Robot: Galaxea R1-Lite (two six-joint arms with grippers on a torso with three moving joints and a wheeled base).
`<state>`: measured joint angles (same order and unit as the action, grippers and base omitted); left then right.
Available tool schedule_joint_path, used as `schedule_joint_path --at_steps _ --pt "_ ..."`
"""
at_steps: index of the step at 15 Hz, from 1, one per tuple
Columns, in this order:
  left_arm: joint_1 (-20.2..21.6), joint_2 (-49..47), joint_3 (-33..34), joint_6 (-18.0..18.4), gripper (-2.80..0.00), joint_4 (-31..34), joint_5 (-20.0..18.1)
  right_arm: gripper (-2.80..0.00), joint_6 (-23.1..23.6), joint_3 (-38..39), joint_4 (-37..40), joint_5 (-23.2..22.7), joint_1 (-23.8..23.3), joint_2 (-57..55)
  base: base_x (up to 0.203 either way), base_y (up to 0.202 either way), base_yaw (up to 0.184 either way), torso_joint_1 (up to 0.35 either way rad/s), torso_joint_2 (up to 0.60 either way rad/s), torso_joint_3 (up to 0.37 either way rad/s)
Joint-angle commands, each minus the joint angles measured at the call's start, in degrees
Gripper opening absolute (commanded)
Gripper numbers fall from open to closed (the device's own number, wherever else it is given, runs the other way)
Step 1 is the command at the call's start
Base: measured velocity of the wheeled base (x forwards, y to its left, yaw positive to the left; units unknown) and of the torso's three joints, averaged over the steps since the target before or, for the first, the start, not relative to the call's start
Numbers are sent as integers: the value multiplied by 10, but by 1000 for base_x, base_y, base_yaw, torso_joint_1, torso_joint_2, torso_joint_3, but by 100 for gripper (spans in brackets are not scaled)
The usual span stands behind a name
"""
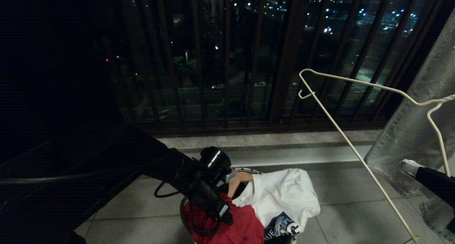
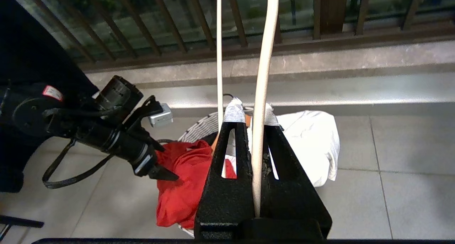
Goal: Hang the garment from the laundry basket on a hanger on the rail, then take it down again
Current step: Pick up clothes from the basket
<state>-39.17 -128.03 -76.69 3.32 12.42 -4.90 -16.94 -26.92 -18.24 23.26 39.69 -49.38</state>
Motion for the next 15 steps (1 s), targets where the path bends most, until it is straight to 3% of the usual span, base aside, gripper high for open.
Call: schedule_joint_path --at_steps 1,7,13,15 --pt "0 9 3 -1 0 1 0 -280 -1 0 -1 1 0 0 0 0 0 3 2 -183" --pt "-11 22 10 -38 0 1 3 -280 -1 0 0 1 0 0 0 0 0 5 2 -192" --pt "-45 67 24 -78 0 6 29 -280 -1 1 -1 1 0 0 0 0 0 1 3 -197" --pt "-63 86 35 -93 0 5 53 -280 -1 1 -1 1 0 0 0 0 0 3 5 -194"
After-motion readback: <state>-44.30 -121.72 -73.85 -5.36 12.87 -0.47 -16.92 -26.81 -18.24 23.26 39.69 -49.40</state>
